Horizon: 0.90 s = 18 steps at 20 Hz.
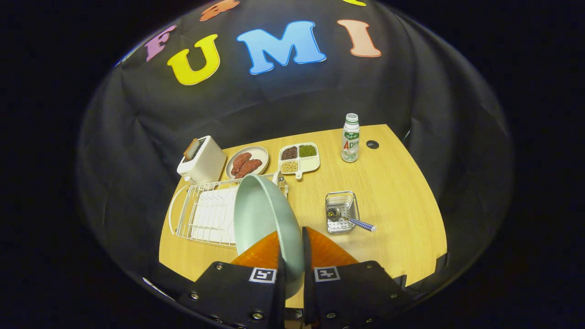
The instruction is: Take the plate from the dish rack, then take the spoon from the basket and place it into the plate.
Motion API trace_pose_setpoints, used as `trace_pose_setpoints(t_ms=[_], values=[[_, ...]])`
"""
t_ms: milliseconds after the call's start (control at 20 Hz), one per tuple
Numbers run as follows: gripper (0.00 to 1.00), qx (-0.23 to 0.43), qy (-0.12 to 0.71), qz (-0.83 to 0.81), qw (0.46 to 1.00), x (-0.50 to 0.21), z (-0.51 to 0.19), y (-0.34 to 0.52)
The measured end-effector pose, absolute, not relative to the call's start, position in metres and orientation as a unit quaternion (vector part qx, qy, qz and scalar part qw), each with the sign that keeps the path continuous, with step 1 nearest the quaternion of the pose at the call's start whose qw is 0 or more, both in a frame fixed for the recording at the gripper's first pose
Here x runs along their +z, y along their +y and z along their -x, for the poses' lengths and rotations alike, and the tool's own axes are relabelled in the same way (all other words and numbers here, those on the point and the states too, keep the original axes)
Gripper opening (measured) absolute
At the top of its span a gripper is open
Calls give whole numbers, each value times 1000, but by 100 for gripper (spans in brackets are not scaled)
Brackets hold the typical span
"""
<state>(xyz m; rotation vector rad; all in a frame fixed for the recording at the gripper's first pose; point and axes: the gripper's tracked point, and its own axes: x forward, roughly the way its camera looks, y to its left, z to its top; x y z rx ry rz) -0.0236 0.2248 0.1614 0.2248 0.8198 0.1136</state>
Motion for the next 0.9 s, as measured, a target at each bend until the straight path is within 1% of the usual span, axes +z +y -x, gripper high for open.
trace_pose_setpoints(t_ms=[350,450,750,900], values=[[16,112,401,-183,891,112,69,224],[16,125,414,-195,880,94,85,226],[16,112,440,-232,860,38,105,220],[16,102,473,-268,833,-1,112,221]])
